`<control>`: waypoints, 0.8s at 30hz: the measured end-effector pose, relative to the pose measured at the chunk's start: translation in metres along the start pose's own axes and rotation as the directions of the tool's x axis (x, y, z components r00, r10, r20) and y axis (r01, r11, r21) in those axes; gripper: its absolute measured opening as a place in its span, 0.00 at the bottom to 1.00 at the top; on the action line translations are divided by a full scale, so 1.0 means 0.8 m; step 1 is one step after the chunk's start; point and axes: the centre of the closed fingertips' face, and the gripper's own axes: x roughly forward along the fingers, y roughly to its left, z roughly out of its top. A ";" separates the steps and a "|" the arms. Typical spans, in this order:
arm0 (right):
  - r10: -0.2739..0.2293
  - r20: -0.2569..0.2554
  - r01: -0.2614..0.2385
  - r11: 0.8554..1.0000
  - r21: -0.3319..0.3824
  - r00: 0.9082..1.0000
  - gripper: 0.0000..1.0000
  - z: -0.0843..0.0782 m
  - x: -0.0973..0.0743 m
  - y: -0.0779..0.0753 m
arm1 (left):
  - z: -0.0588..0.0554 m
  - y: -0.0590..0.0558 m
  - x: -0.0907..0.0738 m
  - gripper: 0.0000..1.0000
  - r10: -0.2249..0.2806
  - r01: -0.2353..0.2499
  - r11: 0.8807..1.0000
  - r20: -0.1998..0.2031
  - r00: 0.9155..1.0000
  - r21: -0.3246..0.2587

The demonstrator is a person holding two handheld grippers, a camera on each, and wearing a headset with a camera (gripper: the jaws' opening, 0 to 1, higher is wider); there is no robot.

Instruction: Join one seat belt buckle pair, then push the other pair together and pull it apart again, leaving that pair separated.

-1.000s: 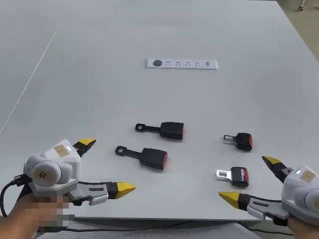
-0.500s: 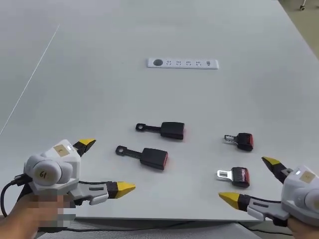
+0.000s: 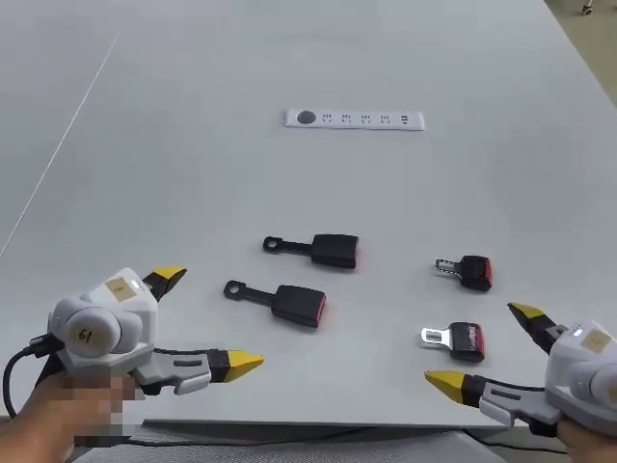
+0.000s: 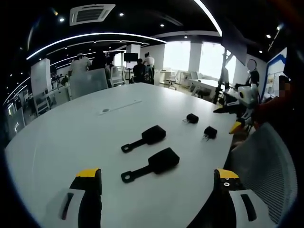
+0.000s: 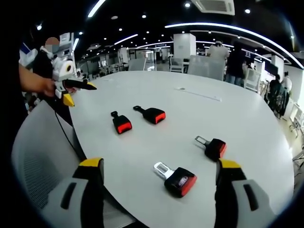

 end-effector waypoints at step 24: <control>0.035 -0.054 -0.037 0.999 -0.033 0.998 0.99 -0.012 0.003 -0.011 | -0.001 0.005 0.008 1.00 -0.017 0.017 1.000 -0.012 1.000 0.018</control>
